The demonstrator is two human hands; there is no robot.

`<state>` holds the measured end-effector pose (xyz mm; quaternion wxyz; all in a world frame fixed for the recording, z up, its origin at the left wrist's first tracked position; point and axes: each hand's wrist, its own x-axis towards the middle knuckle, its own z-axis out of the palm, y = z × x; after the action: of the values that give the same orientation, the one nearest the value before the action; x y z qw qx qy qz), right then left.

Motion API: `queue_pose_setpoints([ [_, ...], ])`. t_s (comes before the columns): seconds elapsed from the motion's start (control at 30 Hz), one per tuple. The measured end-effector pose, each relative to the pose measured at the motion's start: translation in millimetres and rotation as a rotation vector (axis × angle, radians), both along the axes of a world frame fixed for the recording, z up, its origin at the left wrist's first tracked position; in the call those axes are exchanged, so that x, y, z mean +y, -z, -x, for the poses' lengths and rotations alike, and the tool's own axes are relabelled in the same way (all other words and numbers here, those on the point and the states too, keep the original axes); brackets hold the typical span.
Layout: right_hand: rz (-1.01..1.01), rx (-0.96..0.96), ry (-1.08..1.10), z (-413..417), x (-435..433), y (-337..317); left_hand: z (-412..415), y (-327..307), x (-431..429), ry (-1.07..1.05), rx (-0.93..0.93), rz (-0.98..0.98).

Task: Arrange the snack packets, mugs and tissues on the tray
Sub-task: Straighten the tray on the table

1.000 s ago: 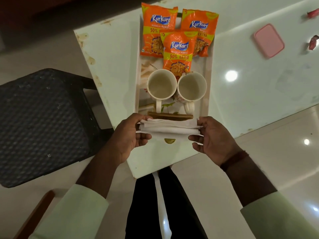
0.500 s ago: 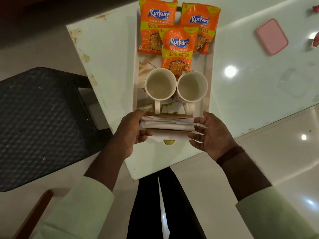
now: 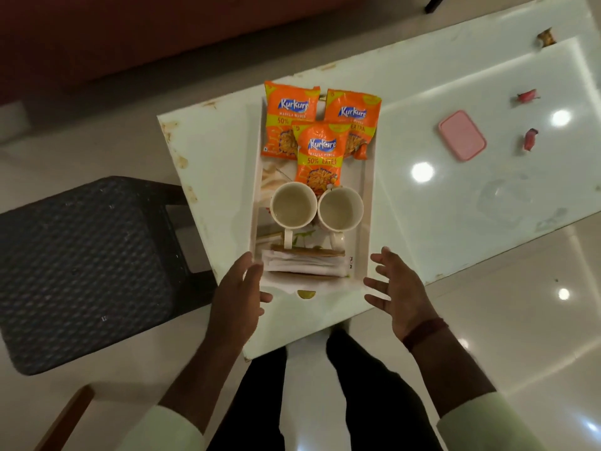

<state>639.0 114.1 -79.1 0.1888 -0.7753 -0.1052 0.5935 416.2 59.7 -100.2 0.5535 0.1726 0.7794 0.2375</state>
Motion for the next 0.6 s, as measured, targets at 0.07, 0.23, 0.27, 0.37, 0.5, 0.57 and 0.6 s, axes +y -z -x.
queue_pose_setpoints([
  [0.07,-0.064,-0.053,-0.060,-2,4,-8,-7,-9,-9,0.045,0.039,-0.069],
  [0.23,-0.162,-0.103,-0.247,-22,22,-12,-26,-5,-10,0.059,0.082,-0.052],
  [0.27,-0.167,-0.100,-0.285,-28,28,-10,-31,-2,-8,0.040,0.089,-0.053],
  [0.37,-0.169,-0.099,-0.384,-44,47,-6,-39,6,-7,-0.036,0.099,-0.046],
  [0.5,-0.178,-0.066,-0.506,-64,82,-4,-44,13,-14,-0.189,0.091,-0.032],
  [0.57,-0.223,-0.064,-0.586,-71,106,-5,-47,16,-21,-0.312,0.186,-0.065],
  [0.6,-0.258,-0.075,-0.639,-71,121,-4,-51,16,-24,-0.373,0.233,-0.082],
])
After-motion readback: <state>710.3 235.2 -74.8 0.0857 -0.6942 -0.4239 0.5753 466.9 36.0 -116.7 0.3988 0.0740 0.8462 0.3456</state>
